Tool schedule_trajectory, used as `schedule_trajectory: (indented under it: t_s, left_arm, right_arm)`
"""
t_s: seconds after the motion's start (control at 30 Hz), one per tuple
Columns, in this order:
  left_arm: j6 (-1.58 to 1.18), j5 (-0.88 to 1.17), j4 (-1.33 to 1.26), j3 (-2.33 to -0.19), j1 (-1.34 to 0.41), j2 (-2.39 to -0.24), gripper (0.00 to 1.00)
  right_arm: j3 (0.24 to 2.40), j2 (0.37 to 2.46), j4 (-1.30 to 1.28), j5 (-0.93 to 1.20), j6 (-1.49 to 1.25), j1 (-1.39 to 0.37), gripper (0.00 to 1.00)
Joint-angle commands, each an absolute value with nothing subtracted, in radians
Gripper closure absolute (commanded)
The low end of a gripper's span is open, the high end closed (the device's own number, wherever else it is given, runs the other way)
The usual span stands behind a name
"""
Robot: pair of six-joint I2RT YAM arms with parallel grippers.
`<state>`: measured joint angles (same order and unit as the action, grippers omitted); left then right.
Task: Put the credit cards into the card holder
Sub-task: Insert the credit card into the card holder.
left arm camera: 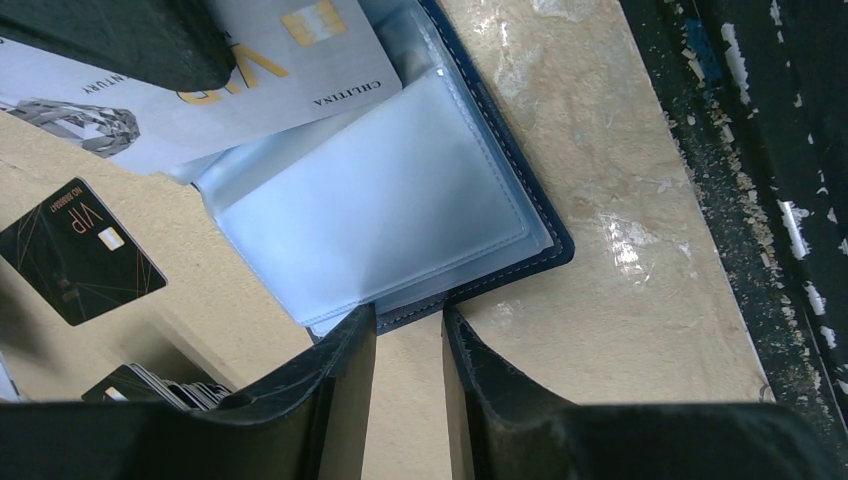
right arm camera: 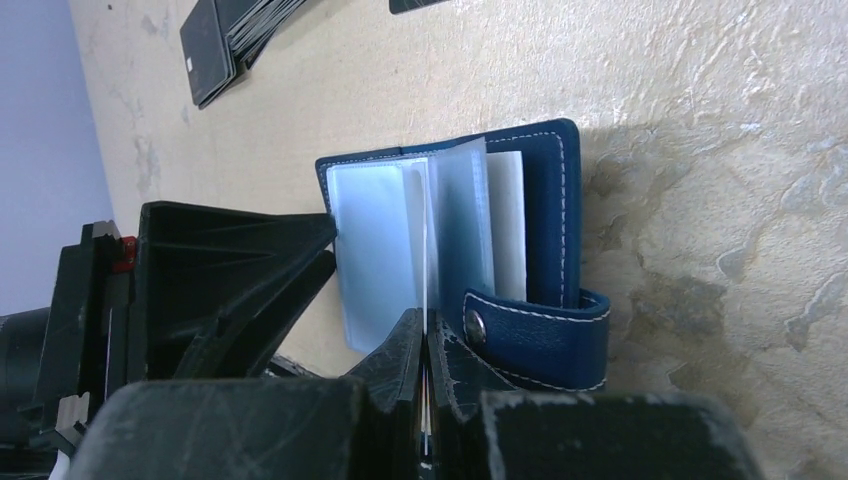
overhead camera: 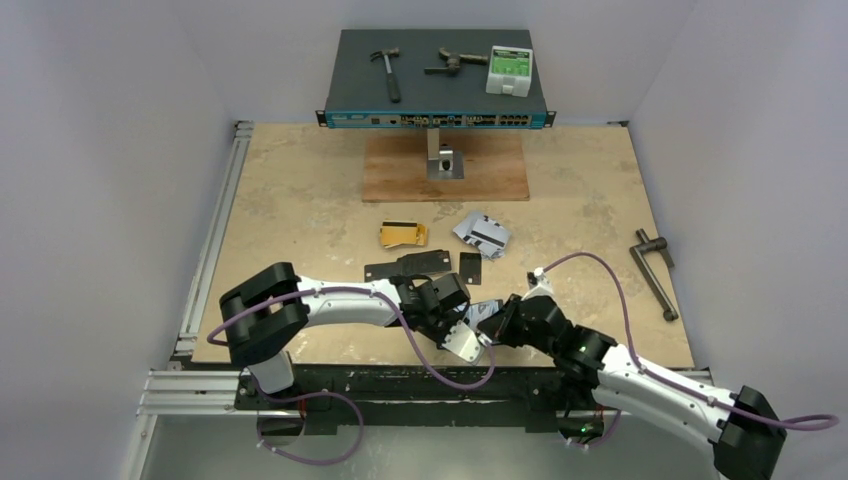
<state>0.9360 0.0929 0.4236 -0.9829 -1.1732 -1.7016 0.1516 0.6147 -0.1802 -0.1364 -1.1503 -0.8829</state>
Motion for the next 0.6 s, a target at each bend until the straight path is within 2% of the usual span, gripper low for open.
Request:
schedule_trajectory:
  t_s: [0.0,0.23,0.57]
  left_arm:
    - [0.882,0.108,0.429,-0.978,-1.185,-1.687,0.70]
    - [0.887,0.094,0.406,-0.960,-1.198,-1.695,0.70]
    - [0.893,0.074,0.410,-0.971,-1.201,-1.705,0.72]
  right_arm:
    - [0.111,0.585,-0.157,-0.147,-1.184,-0.888,1.00]
    - [0.056,0.617,-0.075,-0.128,-1.198,-0.888,1.00]
    - [0.013,0.514,-0.080,-0.156,-1.211,-0.888,1.00]
